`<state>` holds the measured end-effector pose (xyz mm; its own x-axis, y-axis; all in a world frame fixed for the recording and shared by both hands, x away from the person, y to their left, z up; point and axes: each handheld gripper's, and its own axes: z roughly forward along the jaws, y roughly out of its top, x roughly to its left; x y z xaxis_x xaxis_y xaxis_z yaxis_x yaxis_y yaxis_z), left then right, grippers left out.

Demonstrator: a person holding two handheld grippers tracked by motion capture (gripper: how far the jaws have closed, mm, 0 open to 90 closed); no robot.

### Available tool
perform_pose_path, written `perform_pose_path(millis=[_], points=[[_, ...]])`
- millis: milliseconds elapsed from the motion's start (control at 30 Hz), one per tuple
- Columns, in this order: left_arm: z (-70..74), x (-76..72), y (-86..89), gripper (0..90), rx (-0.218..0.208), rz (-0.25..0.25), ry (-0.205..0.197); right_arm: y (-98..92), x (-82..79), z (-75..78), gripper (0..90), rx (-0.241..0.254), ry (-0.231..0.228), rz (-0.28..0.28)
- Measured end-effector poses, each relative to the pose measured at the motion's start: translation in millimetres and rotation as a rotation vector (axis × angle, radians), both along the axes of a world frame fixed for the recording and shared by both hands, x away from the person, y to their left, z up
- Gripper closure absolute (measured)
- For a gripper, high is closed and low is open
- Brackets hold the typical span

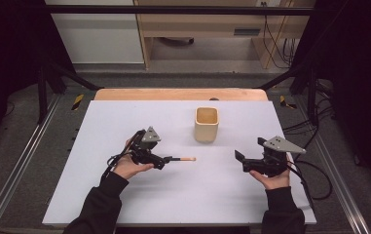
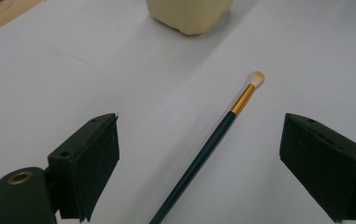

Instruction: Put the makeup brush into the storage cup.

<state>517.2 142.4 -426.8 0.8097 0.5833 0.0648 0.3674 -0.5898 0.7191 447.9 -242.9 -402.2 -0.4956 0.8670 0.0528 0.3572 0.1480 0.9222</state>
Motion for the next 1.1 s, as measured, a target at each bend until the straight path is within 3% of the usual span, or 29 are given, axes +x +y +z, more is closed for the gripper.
perform_pose_path(millis=[267,700,1100], points=[[-10.8,3.1,-9.6,17.9,0.051,-0.027,0.006,-0.1,0.0,0.0,3.6,-0.001,0.0,0.001],[-20.7,8.1,-20.9,26.9,0.101,-0.046,0.013,0.4,0.0,-0.4,3.6,0.001,0.004,0.004],[-29.8,13.0,-29.8,43.8,0.138,-0.059,0.021,0.7,0.1,-0.8,3.5,0.0,0.003,0.008]])
